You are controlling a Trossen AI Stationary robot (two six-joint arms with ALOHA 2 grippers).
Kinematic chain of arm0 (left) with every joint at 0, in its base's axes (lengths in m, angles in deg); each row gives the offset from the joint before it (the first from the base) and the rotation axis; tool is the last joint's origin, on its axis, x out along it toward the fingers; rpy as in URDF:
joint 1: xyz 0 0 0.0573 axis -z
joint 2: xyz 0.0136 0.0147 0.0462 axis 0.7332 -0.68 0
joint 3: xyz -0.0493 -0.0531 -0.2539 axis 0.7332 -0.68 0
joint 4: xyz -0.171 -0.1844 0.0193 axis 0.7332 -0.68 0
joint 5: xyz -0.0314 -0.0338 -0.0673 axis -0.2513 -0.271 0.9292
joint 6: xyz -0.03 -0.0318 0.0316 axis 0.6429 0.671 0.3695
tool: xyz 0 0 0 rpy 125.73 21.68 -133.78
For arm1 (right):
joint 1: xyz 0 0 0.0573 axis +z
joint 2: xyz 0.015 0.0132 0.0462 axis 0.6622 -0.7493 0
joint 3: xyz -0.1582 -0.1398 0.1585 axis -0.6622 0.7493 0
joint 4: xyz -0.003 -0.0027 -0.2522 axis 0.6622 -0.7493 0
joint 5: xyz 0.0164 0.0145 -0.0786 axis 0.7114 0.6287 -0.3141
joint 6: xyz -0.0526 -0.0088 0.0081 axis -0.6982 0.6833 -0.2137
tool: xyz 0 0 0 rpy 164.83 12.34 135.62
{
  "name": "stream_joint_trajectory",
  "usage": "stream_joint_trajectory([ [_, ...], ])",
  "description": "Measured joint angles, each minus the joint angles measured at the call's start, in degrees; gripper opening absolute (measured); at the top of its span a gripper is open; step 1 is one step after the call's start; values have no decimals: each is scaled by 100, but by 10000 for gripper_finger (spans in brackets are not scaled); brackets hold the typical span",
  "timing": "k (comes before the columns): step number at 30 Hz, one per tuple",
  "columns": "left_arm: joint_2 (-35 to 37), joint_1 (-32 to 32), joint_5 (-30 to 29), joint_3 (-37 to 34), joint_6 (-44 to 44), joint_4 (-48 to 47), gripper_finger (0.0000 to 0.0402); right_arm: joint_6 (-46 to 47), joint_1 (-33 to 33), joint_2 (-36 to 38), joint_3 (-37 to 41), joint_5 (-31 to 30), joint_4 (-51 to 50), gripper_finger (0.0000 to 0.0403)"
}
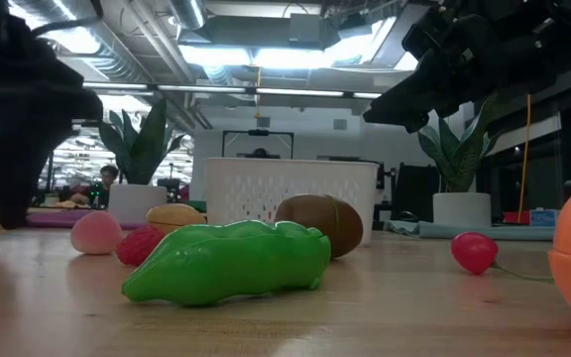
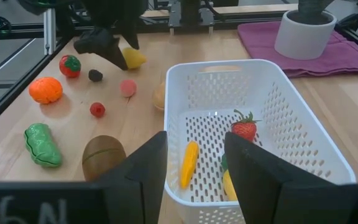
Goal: Pick and placing Produce into tupperware
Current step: Put the yellow lemon into the white bin
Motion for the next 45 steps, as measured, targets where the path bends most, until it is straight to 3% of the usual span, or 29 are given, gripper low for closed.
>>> stream_joint_trajectory([
  [11,37,0,-15,-573,-202,1006,340,0,0,0,0,0,-7,163],
  [23,20,0,7,-634,-141,983,334,0,-1,0,0,0,-9,163],
  [45,7,-4,17,-638,-139,994,218,-9,101,0,0,-1,-11,163],
])
